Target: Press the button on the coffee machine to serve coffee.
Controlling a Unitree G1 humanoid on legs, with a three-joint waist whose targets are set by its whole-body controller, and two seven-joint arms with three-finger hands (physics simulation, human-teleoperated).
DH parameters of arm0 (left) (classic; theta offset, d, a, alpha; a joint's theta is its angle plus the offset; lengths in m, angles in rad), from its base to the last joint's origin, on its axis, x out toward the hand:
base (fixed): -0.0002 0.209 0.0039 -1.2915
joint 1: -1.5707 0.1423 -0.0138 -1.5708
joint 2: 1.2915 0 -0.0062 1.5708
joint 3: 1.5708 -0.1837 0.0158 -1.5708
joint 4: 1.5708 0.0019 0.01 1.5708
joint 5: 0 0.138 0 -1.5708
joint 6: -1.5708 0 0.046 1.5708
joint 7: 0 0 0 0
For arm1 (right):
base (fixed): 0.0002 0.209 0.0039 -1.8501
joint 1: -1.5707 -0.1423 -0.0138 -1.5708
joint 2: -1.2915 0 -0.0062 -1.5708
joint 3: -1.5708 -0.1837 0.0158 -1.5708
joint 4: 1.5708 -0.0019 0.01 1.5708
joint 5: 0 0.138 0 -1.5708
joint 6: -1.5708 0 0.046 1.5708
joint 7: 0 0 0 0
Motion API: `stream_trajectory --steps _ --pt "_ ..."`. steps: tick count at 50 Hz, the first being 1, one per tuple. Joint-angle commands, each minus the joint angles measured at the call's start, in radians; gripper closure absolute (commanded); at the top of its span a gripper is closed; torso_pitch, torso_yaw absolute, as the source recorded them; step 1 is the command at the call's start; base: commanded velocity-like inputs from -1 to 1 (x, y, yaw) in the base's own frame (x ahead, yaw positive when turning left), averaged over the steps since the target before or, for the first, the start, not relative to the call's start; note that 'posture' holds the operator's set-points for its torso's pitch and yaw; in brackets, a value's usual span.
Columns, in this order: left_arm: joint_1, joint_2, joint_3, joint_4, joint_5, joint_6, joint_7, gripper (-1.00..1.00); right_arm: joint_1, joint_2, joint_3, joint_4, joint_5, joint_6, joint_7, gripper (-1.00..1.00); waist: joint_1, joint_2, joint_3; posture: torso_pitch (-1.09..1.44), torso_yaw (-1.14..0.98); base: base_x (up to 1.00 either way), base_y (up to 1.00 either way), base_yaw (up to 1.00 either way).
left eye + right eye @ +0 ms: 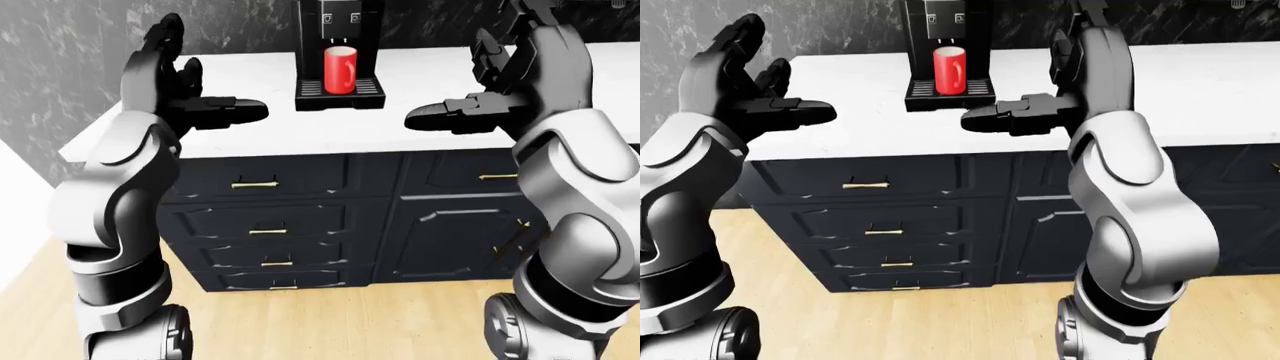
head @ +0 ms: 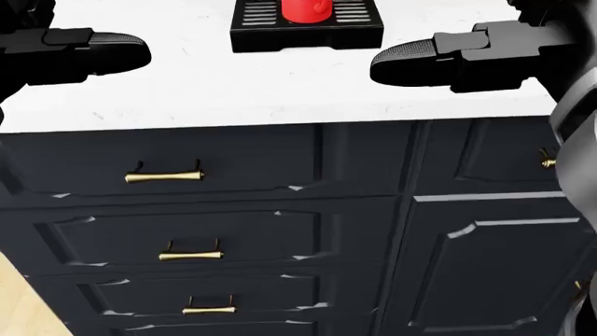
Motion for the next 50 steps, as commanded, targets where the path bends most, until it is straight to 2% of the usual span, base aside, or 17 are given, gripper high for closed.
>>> stream_trajectory --steps 1,2,3,11,14,18,24,27,28,29,30,37,39,41,42,44,50 --pt "-0.02 0.01 0.011 -0.018 0.002 -0.021 0.002 -1.0 -0.018 -0.004 0.0 -0.013 -0.001 -0.025 0.0 -1.0 -0.005 0.027 -0.05 0.0 0.0 0.19 0.0 0.0" --pt "-0.02 0.009 0.01 -0.019 0.002 -0.02 0.003 -1.0 -0.017 -0.003 0.001 -0.014 -0.001 -0.024 0.0 -1.0 0.009 -0.007 -0.019 0.0 0.0 0.19 0.0 0.0" --pt "-0.02 0.009 0.01 -0.02 0.002 -0.019 0.003 -1.0 -0.017 -0.003 0.0 -0.015 -0.001 -0.024 0.001 -1.0 0.003 0.01 -0.012 0.0 0.0 0.19 0.0 0.0" --pt "-0.019 0.009 0.011 -0.022 0.001 -0.018 0.005 -1.0 -0.017 -0.004 -0.002 -0.016 -0.001 -0.022 0.001 -1.0 0.02 -0.062 -0.015 0.0 0.0 0.17 0.0 0.0" --pt "-0.019 0.01 0.01 -0.019 0.001 -0.021 0.003 -1.0 -0.015 -0.004 -0.002 -0.015 -0.001 -0.025 0.002 -1.0 0.028 -0.13 -0.029 0.0 0.0 0.15 0.0 0.0" --pt "-0.018 0.01 0.01 -0.016 0.003 -0.025 0.002 -1.0 -0.017 -0.004 -0.002 -0.013 -0.001 -0.026 0.002 -1.0 0.018 -0.12 -0.021 0.0 0.0 0.15 0.0 0.0" --pt "-0.02 0.01 0.011 -0.019 0.002 -0.02 0.004 -1.0 -0.018 -0.004 -0.001 -0.017 0.0 -0.019 0.0 -1.0 0.013 -0.068 -0.009 0.0 0.0 0.14 0.0 0.0" --pt "-0.02 0.01 0.01 -0.022 0.001 -0.017 0.005 -1.0 -0.019 -0.004 -0.002 -0.017 0.001 -0.019 0.001 -1.0 0.002 -0.004 -0.02 0.0 0.0 0.13 0.0 0.0" --pt "-0.019 0.01 0.01 -0.021 0.001 -0.019 0.004 -1.0 -0.02 -0.004 -0.002 -0.018 0.001 -0.017 0.0 -1.0 -0.003 0.028 -0.049 0.0 0.0 0.13 0.0 0.0" --pt "-0.019 0.01 0.01 -0.021 0.002 -0.019 0.004 -1.0 -0.02 -0.003 -0.001 -0.019 0.001 -0.015 -0.001 -1.0 0.012 -0.009 -0.022 0.0 0.0 0.12 0.0 0.0" --pt "-0.019 0.01 0.01 -0.022 0.001 -0.018 0.004 -1.0 -0.02 -0.004 -0.001 -0.019 0.0 -0.016 -0.001 -1.0 0.006 0.009 -0.017 0.0 0.0 0.12 0.0 0.0" --pt "-0.021 0.009 0.009 -0.019 0.003 -0.02 0.004 -1.0 -0.017 -0.004 0.001 -0.014 -0.002 -0.023 0.003 -1.0 0.016 -0.053 -0.017 0.0 0.0 0.12 0.0 0.0" --pt "-0.019 0.008 0.008 -0.018 0.004 -0.022 0.003 -1.0 -0.019 -0.004 0.0 -0.015 -0.002 -0.02 0.003 -1.0 0.021 -0.084 -0.019 0.0 0.0 0.11 0.0 0.0" --pt "-0.018 0.008 0.007 -0.017 0.005 -0.024 0.002 -1.0 -0.018 -0.004 -0.001 -0.016 -0.001 -0.02 0.003 -1.0 0.025 -0.144 -0.032 0.0 0.0 0.11 0.0 0.0" --pt "-0.017 0.007 0.008 -0.018 0.005 -0.024 0.002 -1.0 -0.018 -0.004 -0.001 -0.017 -0.001 -0.02 0.004 -1.0 0.019 -0.109 -0.026 0.0 0.0 0.1 0.0 0.0" --pt "-0.016 0.007 0.008 -0.018 0.006 -0.025 0.001 -1.0 -0.018 -0.006 -0.005 -0.018 -0.001 -0.019 0.004 -1.0 0.019 -0.124 -0.022 0.0 0.0 0.12 0.0 0.0" --pt "-0.019 0.008 0.009 -0.016 0.006 -0.024 0.0 -1.0 -0.018 -0.005 -0.002 -0.016 -0.001 -0.022 0.003 -1.0 0.015 -0.073 -0.013 0.0 0.0 0.11 0.0 0.0"
